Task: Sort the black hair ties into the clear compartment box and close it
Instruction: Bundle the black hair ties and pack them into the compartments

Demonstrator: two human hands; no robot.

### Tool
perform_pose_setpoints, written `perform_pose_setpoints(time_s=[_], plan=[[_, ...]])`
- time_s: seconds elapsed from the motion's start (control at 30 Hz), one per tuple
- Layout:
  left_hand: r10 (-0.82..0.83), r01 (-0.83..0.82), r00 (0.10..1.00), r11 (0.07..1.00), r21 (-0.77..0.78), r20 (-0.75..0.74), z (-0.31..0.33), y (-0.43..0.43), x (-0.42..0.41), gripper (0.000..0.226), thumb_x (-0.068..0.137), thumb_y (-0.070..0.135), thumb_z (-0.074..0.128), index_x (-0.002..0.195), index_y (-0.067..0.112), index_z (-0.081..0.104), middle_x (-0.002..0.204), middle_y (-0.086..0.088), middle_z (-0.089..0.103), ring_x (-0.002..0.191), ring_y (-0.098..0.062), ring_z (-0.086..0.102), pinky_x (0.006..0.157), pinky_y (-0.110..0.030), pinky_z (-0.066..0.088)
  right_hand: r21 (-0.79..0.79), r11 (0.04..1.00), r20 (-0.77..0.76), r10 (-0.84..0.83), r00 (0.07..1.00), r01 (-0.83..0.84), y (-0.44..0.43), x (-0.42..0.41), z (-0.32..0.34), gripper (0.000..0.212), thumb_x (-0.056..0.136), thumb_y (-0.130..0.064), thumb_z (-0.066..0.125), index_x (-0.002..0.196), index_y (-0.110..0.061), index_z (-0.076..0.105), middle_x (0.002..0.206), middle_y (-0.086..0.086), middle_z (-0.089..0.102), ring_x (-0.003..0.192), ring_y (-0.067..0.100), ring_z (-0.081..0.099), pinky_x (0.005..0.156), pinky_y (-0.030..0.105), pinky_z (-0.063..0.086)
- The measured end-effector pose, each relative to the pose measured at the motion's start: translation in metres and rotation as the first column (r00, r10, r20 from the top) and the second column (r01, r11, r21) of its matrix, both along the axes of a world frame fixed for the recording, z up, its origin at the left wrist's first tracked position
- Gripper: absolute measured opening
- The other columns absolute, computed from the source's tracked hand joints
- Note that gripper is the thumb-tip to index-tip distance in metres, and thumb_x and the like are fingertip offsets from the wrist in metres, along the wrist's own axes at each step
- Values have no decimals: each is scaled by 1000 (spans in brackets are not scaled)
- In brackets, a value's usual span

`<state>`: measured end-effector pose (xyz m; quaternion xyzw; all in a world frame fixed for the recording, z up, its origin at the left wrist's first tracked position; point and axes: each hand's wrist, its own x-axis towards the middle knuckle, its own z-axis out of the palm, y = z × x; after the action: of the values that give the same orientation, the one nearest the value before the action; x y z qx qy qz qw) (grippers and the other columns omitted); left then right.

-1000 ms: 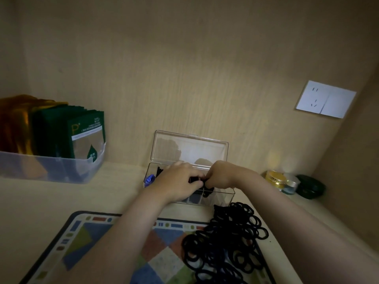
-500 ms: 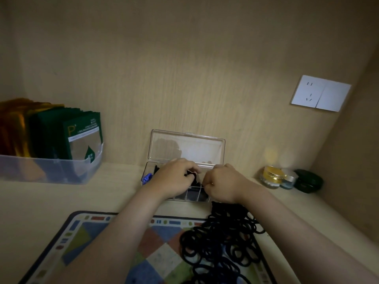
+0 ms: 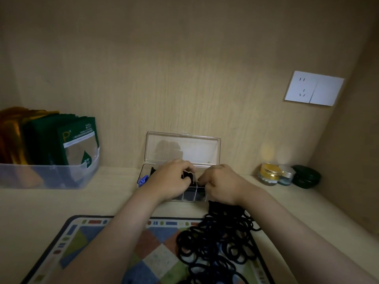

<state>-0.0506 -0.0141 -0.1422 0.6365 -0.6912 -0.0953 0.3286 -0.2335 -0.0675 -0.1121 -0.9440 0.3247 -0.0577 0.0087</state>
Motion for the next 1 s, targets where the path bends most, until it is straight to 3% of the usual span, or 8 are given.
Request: perform_pose_setpoints(time_s=[0.1, 0.2, 0.33, 0.4, 0.47, 0.57, 0.73, 1.0], plan=[[-4, 7, 996, 999, -31, 85, 5, 2, -6, 28, 90, 22, 57, 114, 36, 62, 117, 13, 55, 110, -7, 46, 91, -30, 39, -11, 1000, 188, -20, 982, 22, -1, -12, 6, 36, 88, -13, 51, 113, -23, 75, 119, -6, 71, 114, 13, 59, 105, 30, 41], [-11, 24, 992, 995, -100, 127, 14, 8, -18, 20, 91, 23, 57, 109, 32, 64, 108, 12, 56, 102, -3, 45, 83, -23, 39, 94, 995, 307, -61, 950, 33, 7, -29, 15, 30, 90, -12, 57, 108, -26, 75, 106, -11, 71, 92, 1, 63, 80, 12, 46], [-47, 61, 987, 994, -93, 151, 21, 21, -39, 17, 91, 21, 54, 98, 31, 65, 86, 15, 57, 78, -2, 52, 68, -23, 43, 95, 995, 244, -41, 969, 18, 17, -46, 8, 24, 90, -15, 62, 103, -28, 77, 97, -15, 71, 68, -13, 56, 63, 1, 38], [-56, 65, 983, 997, -48, 178, 20, 26, -46, 18, 90, 21, 54, 96, 32, 67, 77, 17, 56, 72, 0, 53, 63, -22, 41, 48, 998, 174, -35, 984, 27, 22, -51, 0, 27, 89, -18, 62, 109, -29, 75, 105, -14, 72, 70, -10, 55, 68, 3, 40], [-65, 64, 974, 998, 10, 218, 14, 32, -50, 18, 90, 22, 54, 96, 32, 68, 76, 19, 57, 71, 3, 53, 62, -19, 39, -8, 999, 119, -52, 992, 53, 24, -53, -9, 32, 89, -22, 61, 118, -32, 71, 114, -12, 71, 88, 1, 63, 80, 19, 51], [-74, 54, 969, 995, 89, 238, 1, 40, -50, 21, 91, 23, 55, 102, 33, 69, 93, 17, 64, 79, 1, 58, 73, -24, 51, -97, 991, 11, -92, 996, 93, 29, -52, -20, 32, 88, -32, 59, 118, -31, 69, 113, -6, 71, 101, 19, 65, 82, 35, 55], [-59, 36, 988, 988, 153, 144, -21, 47, -47, 34, 89, 25, 58, 119, 39, 64, 105, 22, 61, 94, 5, 60, 89, -28, 54, -65, 989, -28, -134, 991, 131, 29, -42, -33, 23, 90, -39, 57, 102, -24, 71, 98, 2, 70, 92, 24, 64, 73, 35, 53], [-5, 15, 992, 997, 77, -128, -30, 54, -45, 38, 92, 24, 65, 129, 31, 60, 108, 16, 64, 91, 0, 63, 83, -21, 55, -41, 981, 113, -182, 977, 188, 28, -36, -36, 18, 90, -35, 62, 104, -32, 73, 99, -5, 73, 93, 18, 65, 75, 31, 51]])
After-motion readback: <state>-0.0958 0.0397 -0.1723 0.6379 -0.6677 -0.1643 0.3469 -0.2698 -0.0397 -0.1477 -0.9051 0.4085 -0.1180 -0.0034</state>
